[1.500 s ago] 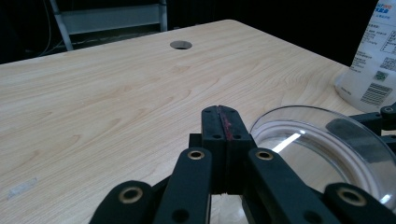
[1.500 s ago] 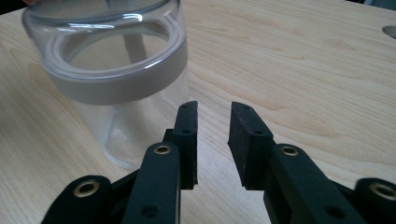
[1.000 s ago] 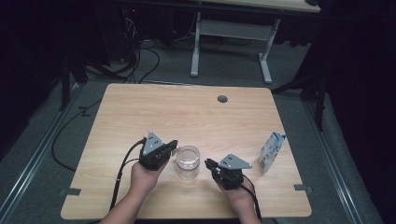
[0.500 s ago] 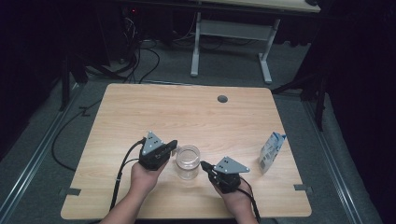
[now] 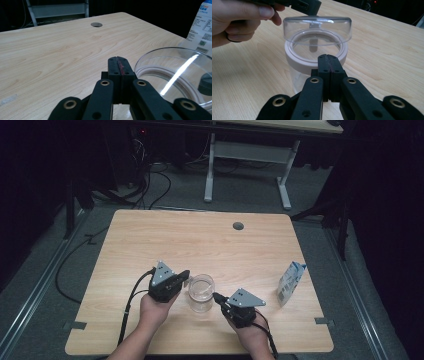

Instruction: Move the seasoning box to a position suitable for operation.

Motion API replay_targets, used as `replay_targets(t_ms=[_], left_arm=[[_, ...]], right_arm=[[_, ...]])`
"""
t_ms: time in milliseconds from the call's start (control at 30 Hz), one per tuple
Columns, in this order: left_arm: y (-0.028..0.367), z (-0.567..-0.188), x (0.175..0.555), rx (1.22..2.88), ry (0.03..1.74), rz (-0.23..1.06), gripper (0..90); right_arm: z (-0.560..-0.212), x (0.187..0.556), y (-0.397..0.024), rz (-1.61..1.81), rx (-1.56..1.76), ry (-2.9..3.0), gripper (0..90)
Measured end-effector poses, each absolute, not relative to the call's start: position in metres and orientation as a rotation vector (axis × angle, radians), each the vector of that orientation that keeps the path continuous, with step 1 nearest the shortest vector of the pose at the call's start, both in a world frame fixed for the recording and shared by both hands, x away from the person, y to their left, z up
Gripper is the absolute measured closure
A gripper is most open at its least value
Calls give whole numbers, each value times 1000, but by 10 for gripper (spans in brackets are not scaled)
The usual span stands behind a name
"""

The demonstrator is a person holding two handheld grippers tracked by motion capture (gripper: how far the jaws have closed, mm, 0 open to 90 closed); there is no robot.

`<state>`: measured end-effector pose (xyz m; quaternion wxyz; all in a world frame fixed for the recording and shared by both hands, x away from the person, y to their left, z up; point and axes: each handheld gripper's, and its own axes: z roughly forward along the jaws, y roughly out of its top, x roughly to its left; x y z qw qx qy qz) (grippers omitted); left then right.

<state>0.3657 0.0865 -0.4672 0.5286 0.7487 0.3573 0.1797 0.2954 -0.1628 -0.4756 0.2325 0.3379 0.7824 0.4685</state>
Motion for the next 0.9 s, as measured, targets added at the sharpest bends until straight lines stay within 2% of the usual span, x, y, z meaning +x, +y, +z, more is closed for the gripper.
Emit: replay_targets(t_ms=[267, 467, 567, 667, 900], left_arm=[[97, -466, 367, 1749, 881, 436, 900], [115, -478, 350, 1761, 871, 459, 900], [121, -489, 343, 1767, 878, 431, 900], [119, -498, 336, 1823, 857, 420, 900], [110, -490, 321, 1803, 792, 360, 899]], right_arm=[[-474, 297, -160, 1302, 926, 2147, 900], [-473, 297, -162, 1318, 938, 2143, 900], [-472, 298, -162, 1314, 944, 2141, 900], [-471, 299, -163, 1328, 960, 2137, 900], [-463, 297, -162, 1338, 954, 2117, 900]])
